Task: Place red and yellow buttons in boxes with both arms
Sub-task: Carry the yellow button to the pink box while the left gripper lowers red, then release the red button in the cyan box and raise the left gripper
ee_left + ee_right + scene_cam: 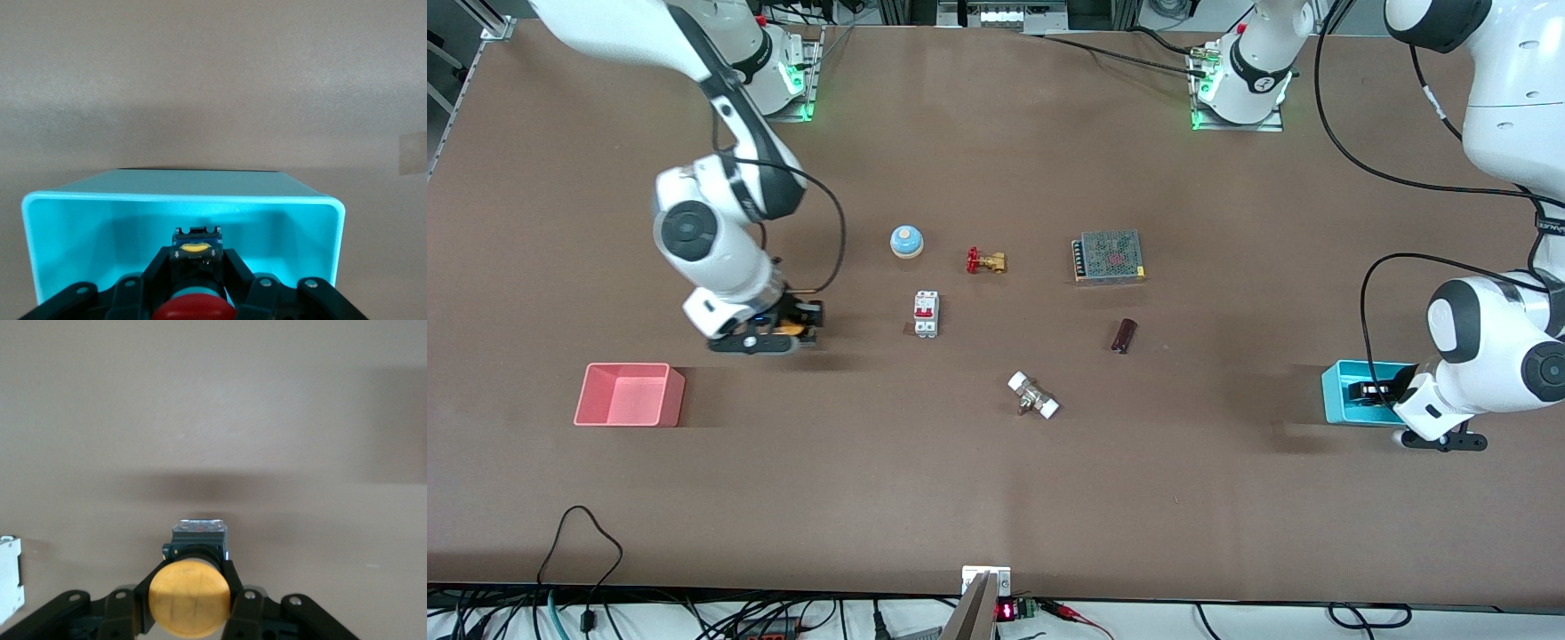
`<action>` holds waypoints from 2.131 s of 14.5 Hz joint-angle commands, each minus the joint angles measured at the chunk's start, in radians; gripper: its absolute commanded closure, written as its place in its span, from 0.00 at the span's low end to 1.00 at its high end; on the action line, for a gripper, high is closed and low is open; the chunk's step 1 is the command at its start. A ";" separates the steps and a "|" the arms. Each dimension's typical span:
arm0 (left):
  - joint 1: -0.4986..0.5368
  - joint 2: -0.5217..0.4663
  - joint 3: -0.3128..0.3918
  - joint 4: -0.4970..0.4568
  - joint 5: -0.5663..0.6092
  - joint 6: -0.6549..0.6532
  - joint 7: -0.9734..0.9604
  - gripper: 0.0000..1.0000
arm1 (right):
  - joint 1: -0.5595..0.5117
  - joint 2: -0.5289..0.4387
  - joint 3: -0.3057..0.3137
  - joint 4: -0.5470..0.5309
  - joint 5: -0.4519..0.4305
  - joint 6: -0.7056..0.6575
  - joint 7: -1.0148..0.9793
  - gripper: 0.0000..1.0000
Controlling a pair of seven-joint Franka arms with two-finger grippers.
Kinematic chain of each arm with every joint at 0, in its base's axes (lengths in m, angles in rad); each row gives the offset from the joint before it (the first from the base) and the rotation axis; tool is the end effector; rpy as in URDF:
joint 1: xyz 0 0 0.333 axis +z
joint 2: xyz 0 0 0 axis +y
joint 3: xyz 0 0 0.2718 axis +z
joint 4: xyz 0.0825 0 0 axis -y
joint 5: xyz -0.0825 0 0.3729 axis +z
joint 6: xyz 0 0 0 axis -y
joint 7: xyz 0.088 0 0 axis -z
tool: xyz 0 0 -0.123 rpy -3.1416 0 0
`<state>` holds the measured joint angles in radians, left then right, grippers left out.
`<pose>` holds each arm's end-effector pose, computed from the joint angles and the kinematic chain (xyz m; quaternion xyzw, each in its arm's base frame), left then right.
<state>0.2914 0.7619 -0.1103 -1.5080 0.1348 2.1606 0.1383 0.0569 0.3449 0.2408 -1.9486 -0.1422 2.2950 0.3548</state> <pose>0.6472 0.1333 0.1663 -0.9985 0.0059 0.0534 0.0068 0.5688 0.1673 0.2588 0.9998 0.0112 0.0110 0.0102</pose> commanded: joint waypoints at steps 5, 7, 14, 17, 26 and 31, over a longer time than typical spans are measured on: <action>0.018 0.017 -0.011 0.017 -0.021 0.016 0.027 0.08 | -0.124 0.002 -0.076 0.238 0.188 -0.210 -0.377 0.85; 0.018 0.016 -0.011 0.019 -0.021 0.013 0.027 0.06 | -0.126 0.025 -0.141 0.278 0.181 -0.229 -0.434 0.85; 0.006 -0.065 -0.026 0.035 -0.021 -0.126 0.012 0.03 | -0.131 0.210 -0.291 0.399 0.184 -0.213 -0.626 0.85; -0.008 -0.127 -0.026 0.035 -0.018 -0.209 0.013 0.02 | -0.143 0.239 -0.304 0.399 0.184 -0.168 -0.646 0.85; -0.087 -0.306 -0.164 0.164 -0.011 -0.652 -0.133 0.00 | -0.155 0.327 -0.324 0.389 0.194 -0.066 -0.652 0.83; -0.210 -0.337 -0.145 0.305 -0.009 -0.878 -0.232 0.00 | -0.155 0.338 -0.324 0.366 0.194 -0.035 -0.652 0.80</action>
<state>0.1112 0.4375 -0.2780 -1.2686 0.1339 1.3550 -0.0758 -0.0932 0.6904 -0.0829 -1.5750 0.0285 2.2501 -0.2714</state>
